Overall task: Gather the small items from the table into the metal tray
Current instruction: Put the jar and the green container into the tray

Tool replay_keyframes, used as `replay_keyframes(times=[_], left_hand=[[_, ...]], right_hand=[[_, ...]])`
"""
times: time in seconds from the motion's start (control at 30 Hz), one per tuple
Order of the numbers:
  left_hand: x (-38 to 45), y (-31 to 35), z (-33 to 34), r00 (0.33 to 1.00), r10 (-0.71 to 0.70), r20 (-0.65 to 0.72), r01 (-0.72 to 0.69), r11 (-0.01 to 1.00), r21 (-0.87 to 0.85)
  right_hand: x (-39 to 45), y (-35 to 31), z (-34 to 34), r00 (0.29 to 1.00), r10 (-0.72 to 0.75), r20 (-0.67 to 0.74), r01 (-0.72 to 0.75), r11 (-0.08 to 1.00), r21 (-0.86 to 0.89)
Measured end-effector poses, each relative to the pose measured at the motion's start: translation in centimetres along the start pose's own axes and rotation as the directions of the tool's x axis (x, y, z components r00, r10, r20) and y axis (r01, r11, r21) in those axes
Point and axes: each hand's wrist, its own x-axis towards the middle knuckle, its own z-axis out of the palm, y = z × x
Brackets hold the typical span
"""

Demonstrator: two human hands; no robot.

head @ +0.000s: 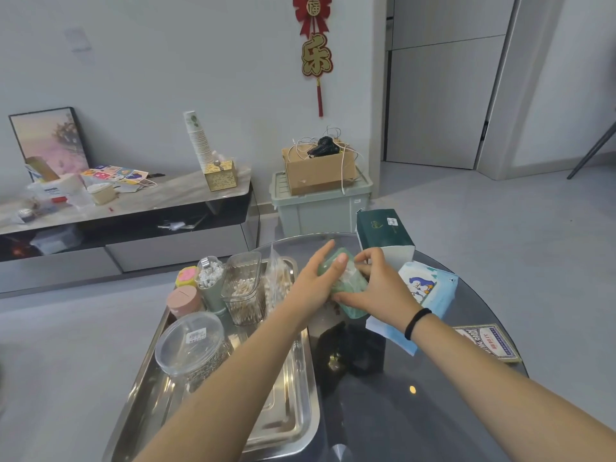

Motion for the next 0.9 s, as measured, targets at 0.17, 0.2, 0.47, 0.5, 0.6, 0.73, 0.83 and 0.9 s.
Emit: replay_keyframes(times=[0.17,0.2,0.47,0.5,0.6,0.73,0.83,0.9], left_hand=[[0.1,0.0,-0.3,0.989,-0.112,0.098,0.119,0.991,-0.068],[0.2,0.1,-0.5,0.983,-0.137,0.125,0.15,0.984,-0.097],[0.6,0.8,-0.9,0.979,-0.173,0.111,0.196,0.947,-0.256],[0.7,0.9,-1.0,0.982,-0.168,0.089,0.186,0.947,-0.261],[0.7,0.7,-1.1,0.984,-0.169,0.063,0.18,0.942,-0.285],[0.5,0.6,-1.5,0.981,-0.181,0.063,0.192,0.919,-0.343],[0.6,0.8,-2.0,0.977,-0.205,0.059,0.213,0.91,-0.355],[0.7,0.9,-2.2,0.975,-0.216,0.049,0.219,0.917,-0.334]], right_hand=[[0.3,0.1,-0.8,1.0,0.003,-0.026,-0.002,1.0,0.025],[0.3,0.2,-0.9,1.0,0.006,-0.031,-0.005,0.999,0.034],[0.3,0.6,-0.8,0.999,-0.042,0.0,0.042,0.99,0.137],[0.3,0.8,-0.7,0.998,-0.056,0.039,0.05,0.991,0.121],[0.3,1.3,-0.5,0.995,-0.068,0.079,0.055,0.987,0.153],[0.4,1.6,-0.2,0.995,-0.047,0.092,0.023,0.97,0.244],[0.5,1.5,-0.1,0.995,-0.039,0.091,0.013,0.962,0.272],[0.4,1.5,0.0,0.995,-0.04,0.091,0.013,0.961,0.275]])
